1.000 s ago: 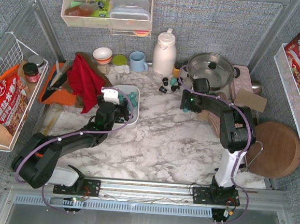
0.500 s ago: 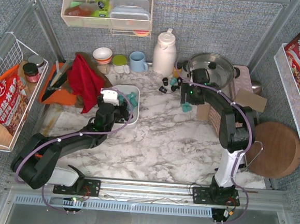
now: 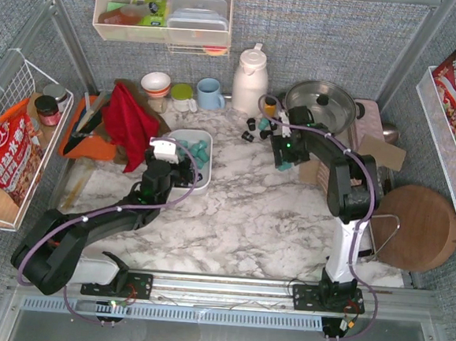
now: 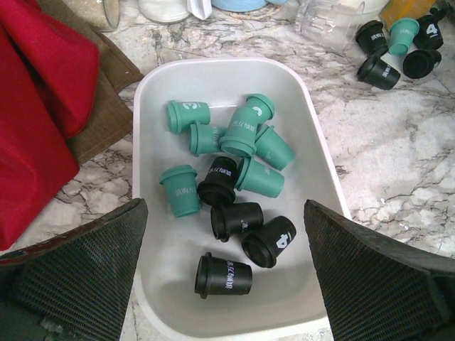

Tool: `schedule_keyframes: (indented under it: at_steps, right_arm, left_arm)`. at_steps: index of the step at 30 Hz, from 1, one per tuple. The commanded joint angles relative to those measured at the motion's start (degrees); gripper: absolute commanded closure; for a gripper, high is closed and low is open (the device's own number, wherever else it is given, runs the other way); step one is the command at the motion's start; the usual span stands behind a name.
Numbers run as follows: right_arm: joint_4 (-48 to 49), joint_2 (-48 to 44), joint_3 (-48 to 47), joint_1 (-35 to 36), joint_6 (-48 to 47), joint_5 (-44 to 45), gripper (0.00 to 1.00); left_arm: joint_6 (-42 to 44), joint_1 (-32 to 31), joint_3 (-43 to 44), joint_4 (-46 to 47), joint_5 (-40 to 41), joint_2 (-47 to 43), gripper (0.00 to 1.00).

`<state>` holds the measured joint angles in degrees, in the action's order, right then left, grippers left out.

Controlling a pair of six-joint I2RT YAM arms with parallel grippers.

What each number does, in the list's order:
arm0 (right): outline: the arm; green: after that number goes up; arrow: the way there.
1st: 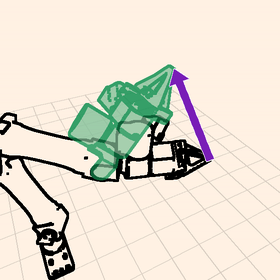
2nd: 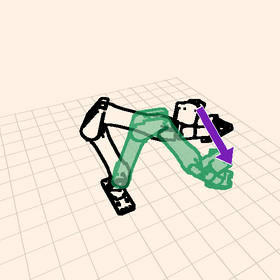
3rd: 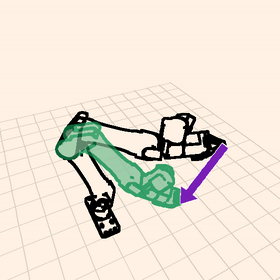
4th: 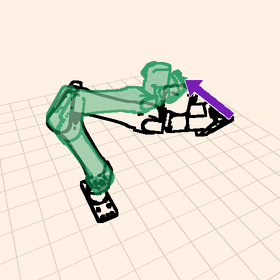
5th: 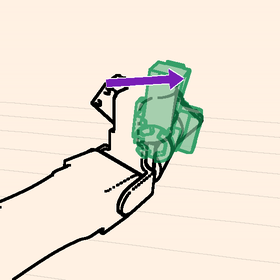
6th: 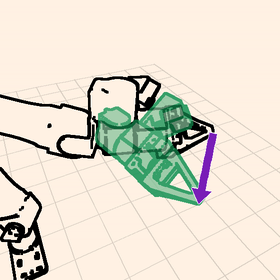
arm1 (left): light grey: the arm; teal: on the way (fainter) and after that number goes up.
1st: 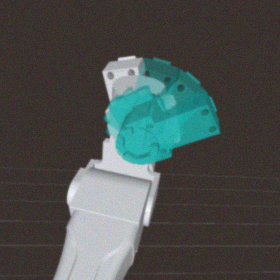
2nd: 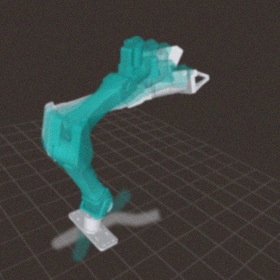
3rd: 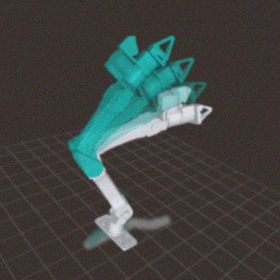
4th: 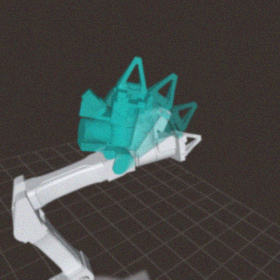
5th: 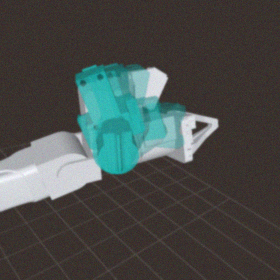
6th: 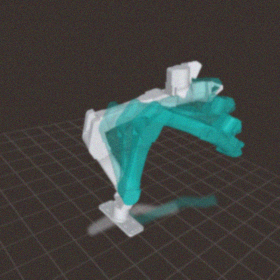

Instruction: Mix the coffee capsules in the storage basket

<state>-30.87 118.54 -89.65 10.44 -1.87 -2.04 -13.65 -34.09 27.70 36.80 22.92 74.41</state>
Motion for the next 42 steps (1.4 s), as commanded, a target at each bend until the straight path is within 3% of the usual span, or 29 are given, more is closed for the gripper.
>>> schedule_keyframes:
  at_steps: [1, 8, 14, 22, 33, 38, 42]
  right_arm:
    - [-1.36, 1.27, -1.31, -0.02, -2.06, -0.59, 0.27]
    - [-1.89, 2.02, -2.32, -0.07, -2.34, -0.64, 0.37]
    - [-1.61, 1.03, -1.78, -0.07, -2.37, -2.6, 0.64]
    - [3.95, -10.62, 6.05, 0.56, 5.01, -7.58, 0.66]
    - [38.9, -33.16, 36.19, 7.17, 23.6, -27.0, 0.67]
    - [45.81, -36.24, 39.49, 11.01, 23.88, -33.37, 0.67]
    - [49.13, -36.89, 39.73, 13.47, 23.15, -37.18, 0.67]
  left_arm:
    - [0.49, 0.07, -0.04, 2.22, 0.47, 0.12, 0.01]
    - [0.2, 0.07, 0.5, 2.27, -0.23, 0.94, 0.01]
    - [0.49, 0.03, 0.86, 2.42, -1.74, 1.17, 0.01]
    - [5.2, -0.5, 0.6, 6.39, -12.66, 1.42, 0.01]
    - [30.43, -12.73, -2.32, 26.5, -30.78, 8.64, 0.01]
    - [33.75, -13.62, -5.63, 39.87, -38.72, 11.22, 0.01]
    - [34.74, -13.89, -7.05, 44.15, -40.95, 11.18, 0.01]
